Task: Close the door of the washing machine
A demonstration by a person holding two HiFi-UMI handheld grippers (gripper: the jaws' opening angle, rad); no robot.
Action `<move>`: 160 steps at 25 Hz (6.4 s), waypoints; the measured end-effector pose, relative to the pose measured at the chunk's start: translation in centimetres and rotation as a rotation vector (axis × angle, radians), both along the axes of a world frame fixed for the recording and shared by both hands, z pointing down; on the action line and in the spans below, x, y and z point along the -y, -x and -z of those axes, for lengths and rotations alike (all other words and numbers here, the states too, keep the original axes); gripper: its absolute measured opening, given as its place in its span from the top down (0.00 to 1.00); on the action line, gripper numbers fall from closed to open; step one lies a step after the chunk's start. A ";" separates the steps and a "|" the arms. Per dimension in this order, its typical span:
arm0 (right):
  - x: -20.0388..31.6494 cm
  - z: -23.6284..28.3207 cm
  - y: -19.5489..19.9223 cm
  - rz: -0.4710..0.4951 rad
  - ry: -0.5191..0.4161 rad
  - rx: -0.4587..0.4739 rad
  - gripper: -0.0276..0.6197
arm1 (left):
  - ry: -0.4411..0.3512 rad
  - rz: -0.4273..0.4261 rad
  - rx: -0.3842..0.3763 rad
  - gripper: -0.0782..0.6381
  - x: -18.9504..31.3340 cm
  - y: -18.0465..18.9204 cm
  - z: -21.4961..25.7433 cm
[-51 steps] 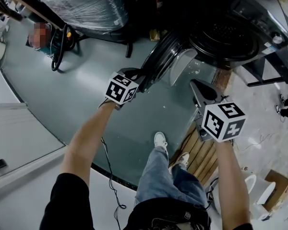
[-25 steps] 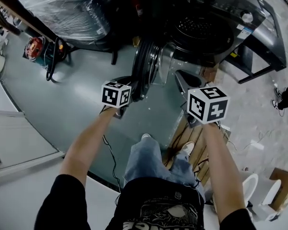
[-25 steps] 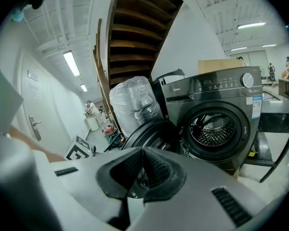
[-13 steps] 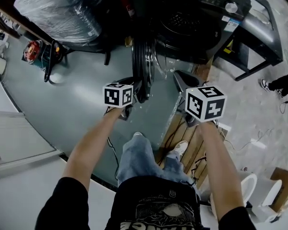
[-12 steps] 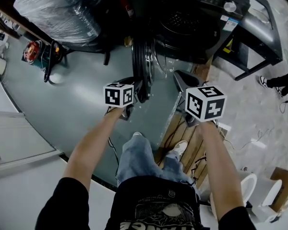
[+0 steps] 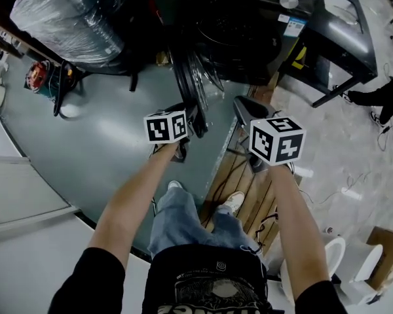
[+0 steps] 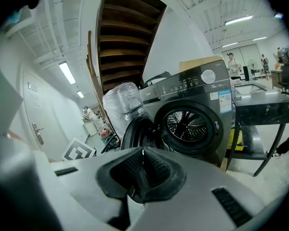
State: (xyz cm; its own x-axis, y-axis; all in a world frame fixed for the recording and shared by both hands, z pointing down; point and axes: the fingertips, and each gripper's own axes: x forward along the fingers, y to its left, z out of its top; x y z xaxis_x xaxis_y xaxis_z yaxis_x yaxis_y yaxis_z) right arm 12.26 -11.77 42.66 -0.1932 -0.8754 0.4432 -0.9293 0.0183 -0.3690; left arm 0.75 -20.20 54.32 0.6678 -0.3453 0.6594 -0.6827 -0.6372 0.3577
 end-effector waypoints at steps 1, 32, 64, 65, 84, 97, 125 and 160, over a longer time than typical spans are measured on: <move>-0.3 -0.1 -0.5 0.000 0.000 0.001 0.92 | 0.000 0.015 0.001 0.65 -0.1 -0.6 0.1; -4.9 -1.7 -13.3 -0.051 -0.007 0.007 0.92 | 0.089 0.103 -0.101 0.56 -0.9 -15.6 -0.2; 1.2 -4.9 -20.6 -0.159 -0.004 -0.024 0.92 | 0.136 0.162 -0.174 0.50 3.3 -28.1 -0.4; 1.3 -4.9 -21.1 -0.163 -0.003 -0.031 0.92 | 0.133 0.172 -0.178 0.50 3.5 -28.5 -0.4; 2.7 -6.4 -26.9 -0.260 0.008 0.000 0.92 | 0.178 0.282 -0.206 0.49 7.3 -34.1 -0.4; 4.6 -7.4 -29.1 -0.267 0.016 0.019 0.92 | 0.191 0.299 -0.242 0.49 9.5 -37.0 -0.5; 6.9 -7.1 -30.6 -0.272 0.001 0.010 0.92 | 0.247 0.303 -0.300 0.48 11.0 -38.9 -1.2; -0.7 -0.3 -24.9 -0.260 -0.012 -0.068 0.92 | 0.164 0.035 -0.256 0.54 2.8 -32.8 6.3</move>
